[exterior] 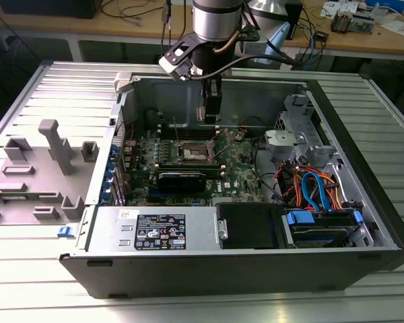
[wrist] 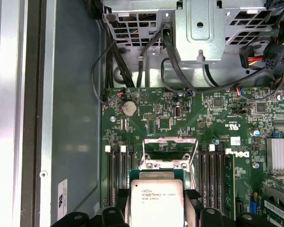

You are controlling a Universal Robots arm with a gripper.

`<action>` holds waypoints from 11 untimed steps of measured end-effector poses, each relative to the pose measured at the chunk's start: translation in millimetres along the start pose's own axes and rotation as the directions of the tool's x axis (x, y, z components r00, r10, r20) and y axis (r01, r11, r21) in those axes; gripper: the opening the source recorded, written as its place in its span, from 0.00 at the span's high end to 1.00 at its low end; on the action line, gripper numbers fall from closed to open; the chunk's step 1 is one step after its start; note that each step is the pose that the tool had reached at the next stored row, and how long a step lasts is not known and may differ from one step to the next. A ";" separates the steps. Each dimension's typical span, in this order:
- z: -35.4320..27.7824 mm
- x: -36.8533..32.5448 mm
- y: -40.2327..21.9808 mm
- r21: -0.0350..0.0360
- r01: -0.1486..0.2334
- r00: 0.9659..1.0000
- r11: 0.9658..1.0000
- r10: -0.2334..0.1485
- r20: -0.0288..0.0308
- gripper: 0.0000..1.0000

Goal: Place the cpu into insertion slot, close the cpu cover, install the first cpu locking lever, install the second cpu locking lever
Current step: 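Place the cpu into insertion slot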

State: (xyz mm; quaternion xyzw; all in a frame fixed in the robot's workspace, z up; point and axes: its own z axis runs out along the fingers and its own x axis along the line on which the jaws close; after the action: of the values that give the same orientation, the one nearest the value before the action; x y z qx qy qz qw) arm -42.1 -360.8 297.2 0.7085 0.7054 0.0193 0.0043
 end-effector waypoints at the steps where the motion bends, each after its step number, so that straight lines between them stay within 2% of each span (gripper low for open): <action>1: 2.0 -0.1 -1.9 0.000 -0.001 1.000 1.000 0.001 0.001 0.46; 5: 10.6 -0.3 -5.2 0.000 -0.007 1.000 1.000 0.007 0.003 0.46; 11: 10.9 -0.4 -5.3 0.000 -0.008 1.000 1.000 0.008 0.003 0.46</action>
State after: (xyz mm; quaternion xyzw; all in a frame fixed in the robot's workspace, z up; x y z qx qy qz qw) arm -47.0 -360.9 286.1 0.7113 0.7026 0.0181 0.0054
